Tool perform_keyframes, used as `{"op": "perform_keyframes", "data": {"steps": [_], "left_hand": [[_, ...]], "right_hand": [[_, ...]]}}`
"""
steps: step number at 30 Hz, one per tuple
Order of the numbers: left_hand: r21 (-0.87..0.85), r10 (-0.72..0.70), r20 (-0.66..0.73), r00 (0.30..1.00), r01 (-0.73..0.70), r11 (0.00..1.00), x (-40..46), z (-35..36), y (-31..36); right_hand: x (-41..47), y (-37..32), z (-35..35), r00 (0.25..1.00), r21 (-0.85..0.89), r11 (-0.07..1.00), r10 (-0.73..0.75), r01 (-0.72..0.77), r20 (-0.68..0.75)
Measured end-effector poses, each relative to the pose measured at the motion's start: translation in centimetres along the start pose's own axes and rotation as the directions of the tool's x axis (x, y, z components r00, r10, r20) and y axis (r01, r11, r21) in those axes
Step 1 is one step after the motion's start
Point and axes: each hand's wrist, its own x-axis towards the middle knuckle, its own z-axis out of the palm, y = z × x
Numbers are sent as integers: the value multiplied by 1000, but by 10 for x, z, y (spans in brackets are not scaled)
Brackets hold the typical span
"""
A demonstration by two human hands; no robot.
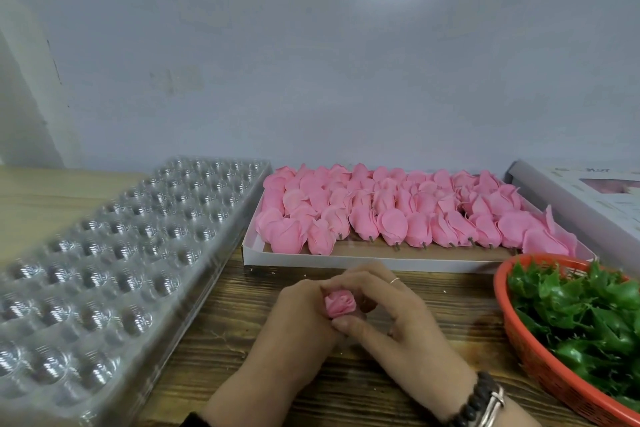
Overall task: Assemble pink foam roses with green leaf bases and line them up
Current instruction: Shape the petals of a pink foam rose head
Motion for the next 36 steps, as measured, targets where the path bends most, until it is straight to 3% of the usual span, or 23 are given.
{"op": "perform_keyframes", "data": {"steps": [14,18,23,26,31,36], "left_hand": [[-194,9,43,999,0,981,-2,5,0],[-52,19,-11,1000,-20,998,-3,3,-1],[178,189,-150,970,-162,971,-5,-2,-1],[291,281,-143,949,-231,929,-8,-4,2],[394,365,-129,922,-290,872,-10,0,10],[564,401,-158,902,-251,787,-7,6,13]], "right_hand": [[2,-3,0,982,102,982,165,-156,-87],[3,2,-1,947,267,931,292,-249,-136],[6,5,-6,905,421,863,382,-278,-186],[6,6,-6,894,477,831,411,-286,-180],[7,7,-4,900,450,844,401,-291,-169],[9,8,2,910,338,890,377,-305,-174]]}}
